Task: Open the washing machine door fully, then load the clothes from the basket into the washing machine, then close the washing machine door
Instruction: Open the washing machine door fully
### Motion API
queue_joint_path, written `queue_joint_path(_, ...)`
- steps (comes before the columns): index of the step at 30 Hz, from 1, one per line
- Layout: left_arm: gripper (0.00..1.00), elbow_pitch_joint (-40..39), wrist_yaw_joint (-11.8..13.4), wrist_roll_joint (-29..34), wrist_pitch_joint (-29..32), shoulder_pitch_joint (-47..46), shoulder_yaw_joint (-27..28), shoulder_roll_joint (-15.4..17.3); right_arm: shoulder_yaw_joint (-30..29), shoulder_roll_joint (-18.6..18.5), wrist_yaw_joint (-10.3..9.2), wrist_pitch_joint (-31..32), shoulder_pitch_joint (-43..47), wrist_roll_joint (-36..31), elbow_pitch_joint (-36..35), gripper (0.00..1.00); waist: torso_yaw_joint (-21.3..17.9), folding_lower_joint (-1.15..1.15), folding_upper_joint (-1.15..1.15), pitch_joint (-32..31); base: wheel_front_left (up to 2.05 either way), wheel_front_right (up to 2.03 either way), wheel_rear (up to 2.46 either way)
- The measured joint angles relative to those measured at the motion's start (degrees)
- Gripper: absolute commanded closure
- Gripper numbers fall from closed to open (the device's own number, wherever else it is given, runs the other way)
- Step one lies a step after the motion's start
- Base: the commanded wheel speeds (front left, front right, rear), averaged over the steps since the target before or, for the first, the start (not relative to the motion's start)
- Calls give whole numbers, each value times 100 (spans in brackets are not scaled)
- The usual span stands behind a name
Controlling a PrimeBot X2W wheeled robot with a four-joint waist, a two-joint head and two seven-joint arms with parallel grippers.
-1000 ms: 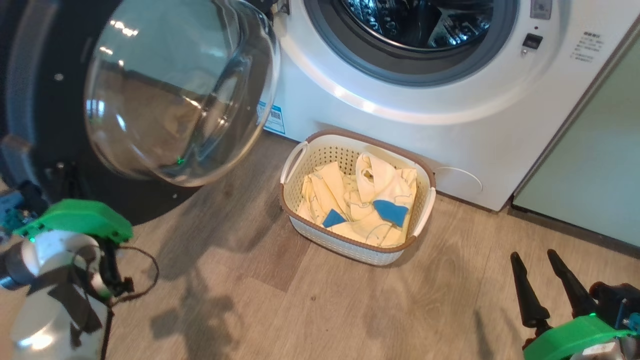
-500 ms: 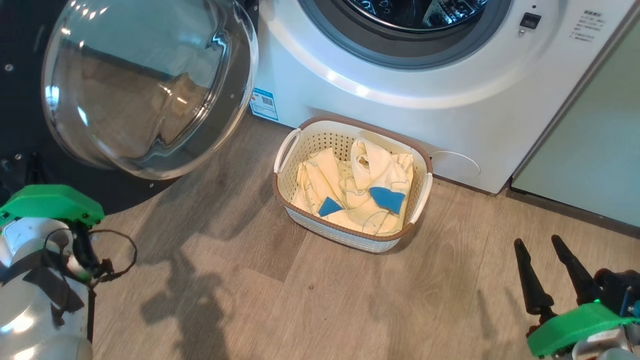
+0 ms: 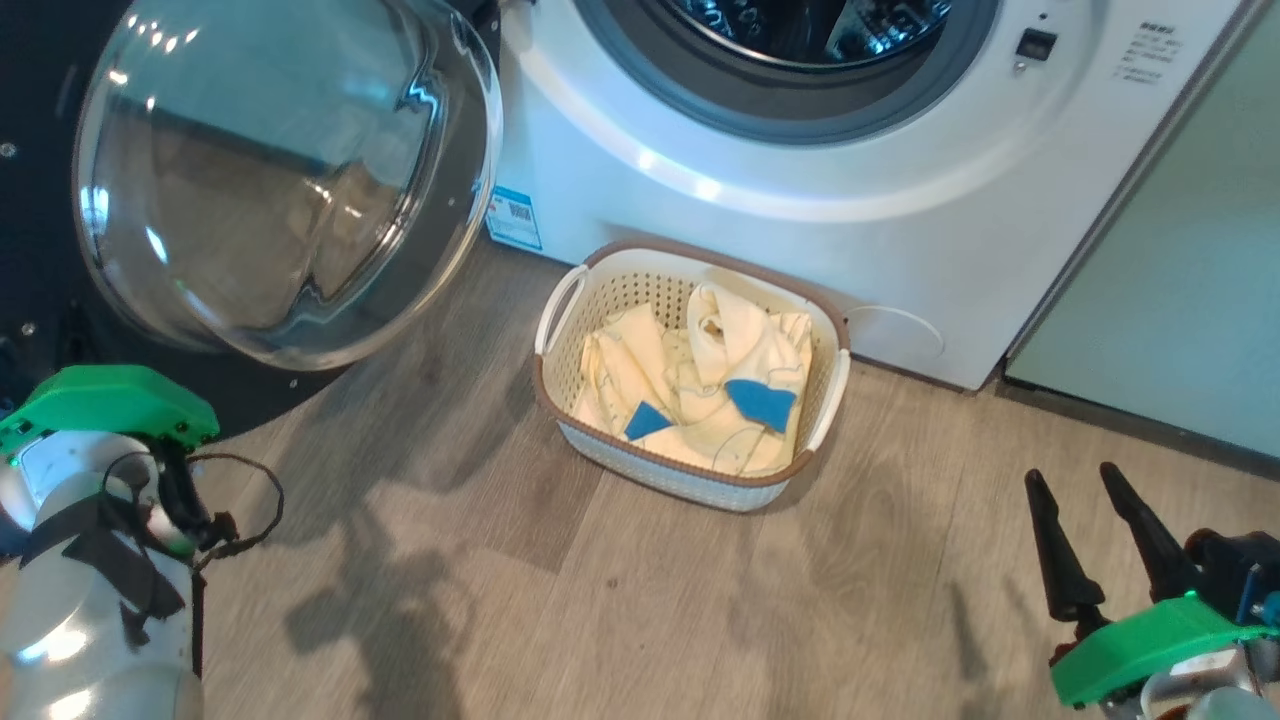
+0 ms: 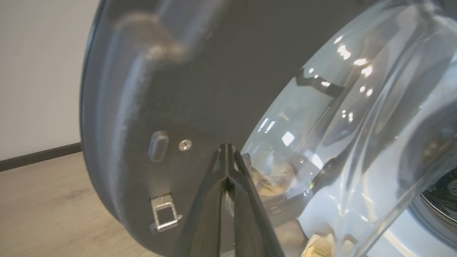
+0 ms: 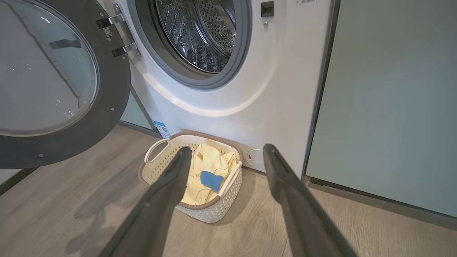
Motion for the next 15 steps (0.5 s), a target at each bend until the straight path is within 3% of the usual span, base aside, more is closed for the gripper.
queue_joint_path(2,96,-134,-49,89,-7,55,3,-25,-2,35,0,0,9,0,30,0,-19,0,0,-80,0,0,0)
queue_joint_path(3,60,-221,-87,121,-18,119,2,-47,-2,60,0,0,14,0,40,0,-33,0,0,-129,0,0,0)
queue_joint_path(5,12,-368,-146,185,-18,321,-1,-104,-10,123,0,-1,34,1,51,0,-67,0,0,-231,0,0,0)
queue_joint_path(6,0,-436,-172,226,-18,464,-15,-138,-11,146,0,0,54,1,49,0,-88,0,0,-286,0,0,0)
queue_joint_path(15,0,-850,-428,453,19,1469,-387,-180,-68,231,0,0,365,0,51,0,-383,0,0,-671,0,0,0)
